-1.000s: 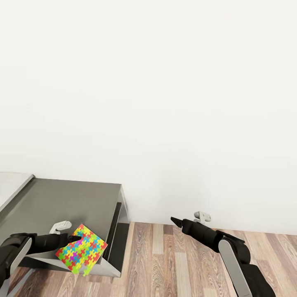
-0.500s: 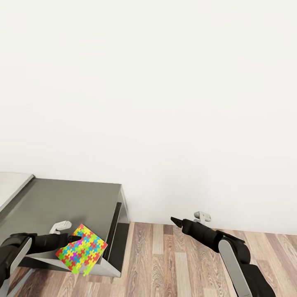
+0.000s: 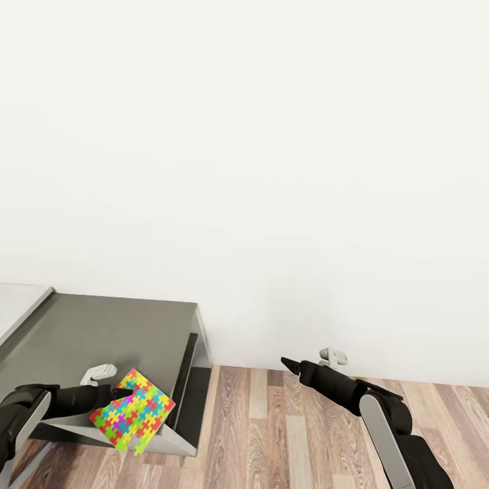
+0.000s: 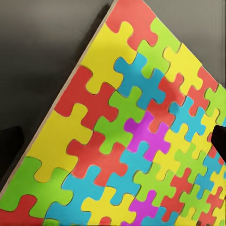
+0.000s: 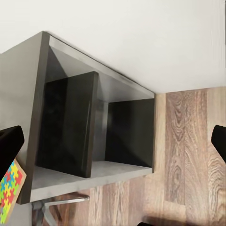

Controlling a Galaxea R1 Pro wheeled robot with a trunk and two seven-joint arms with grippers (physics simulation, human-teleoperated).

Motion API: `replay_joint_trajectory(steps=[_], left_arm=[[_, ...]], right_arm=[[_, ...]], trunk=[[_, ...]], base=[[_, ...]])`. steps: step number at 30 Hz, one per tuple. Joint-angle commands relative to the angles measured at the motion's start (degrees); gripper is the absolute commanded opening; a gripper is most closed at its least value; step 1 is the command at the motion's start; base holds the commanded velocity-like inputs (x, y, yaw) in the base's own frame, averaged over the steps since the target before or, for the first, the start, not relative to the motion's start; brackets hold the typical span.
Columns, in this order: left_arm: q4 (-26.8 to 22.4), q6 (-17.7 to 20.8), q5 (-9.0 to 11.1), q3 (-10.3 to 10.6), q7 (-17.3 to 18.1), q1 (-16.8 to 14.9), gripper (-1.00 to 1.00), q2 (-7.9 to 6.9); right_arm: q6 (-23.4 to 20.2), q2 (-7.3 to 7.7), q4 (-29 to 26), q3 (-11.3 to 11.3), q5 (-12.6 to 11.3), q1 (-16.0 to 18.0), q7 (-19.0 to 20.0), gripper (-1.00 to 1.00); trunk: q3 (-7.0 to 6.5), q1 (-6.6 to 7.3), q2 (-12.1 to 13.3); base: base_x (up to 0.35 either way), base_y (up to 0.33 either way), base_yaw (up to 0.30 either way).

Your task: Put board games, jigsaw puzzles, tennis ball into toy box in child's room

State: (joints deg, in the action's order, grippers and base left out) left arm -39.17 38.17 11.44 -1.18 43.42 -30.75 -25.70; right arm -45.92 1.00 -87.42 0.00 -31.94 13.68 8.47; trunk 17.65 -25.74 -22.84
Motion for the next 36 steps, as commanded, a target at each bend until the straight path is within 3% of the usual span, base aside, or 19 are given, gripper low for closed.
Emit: replay_joint_trajectory(steps=[1, 12, 13, 17, 23, 36], left_arm=[[0.06, 0.61, -0.19, 0.03, 0.08, 0.08, 1.0, 2.8], [0.06, 0.67, -0.15, -0.1, 0.08, 0.08, 1.0, 2.76], [0.06, 0.76, -0.19, -0.53, 0.46, 0.29, 1.0, -0.25], [-0.07, 0.98, 0.16, -1.86, 1.82, 0.15, 1.0, -1.54], [-0.27, 1.29, 2.19, -3.79, 3.75, -0.16, 1.0, 0.27], [-0.29, 1.29, 2.9, -7.97, 3.48, -0.19, 1.0, 0.12]], right_arm=[[-0.22, 0.04, -0.03, 0.0, 0.21, 0.04, 0.23, 1.0], [-0.22, -0.02, -0.03, 0.0, 0.21, 0.03, 0.18, 1.0], [0.11, -0.35, 0.3, -0.34, -0.14, 0.36, 0.51, 1.0], [1.39, -1.64, 1.58, -1.62, -0.17, 1.65, 1.8, 1.0], [1.07, -3.5, 0.98, 0.18, -0.29, -0.08, 1.13, 1.0], [0.84, -3.53, -0.97, 1.08, -0.32, -0.49, 0.08, 1.0]], trunk=[[0.12, -0.04, -0.07], [0.12, -0.04, -0.07], [0.1, -0.04, -0.07], [0.1, -0.04, -0.07], [0.1, -0.04, -0.07], [0.1, -0.04, -0.07]], base=[[0.0, -0.04, 0.0], [0.0, -0.01, 0.0], [0.0, 0.0, 0.0], [0.0, 0.0, 0.0], [0.0, 0.0, 0.0], [0.0, 0.0, 0.0]])
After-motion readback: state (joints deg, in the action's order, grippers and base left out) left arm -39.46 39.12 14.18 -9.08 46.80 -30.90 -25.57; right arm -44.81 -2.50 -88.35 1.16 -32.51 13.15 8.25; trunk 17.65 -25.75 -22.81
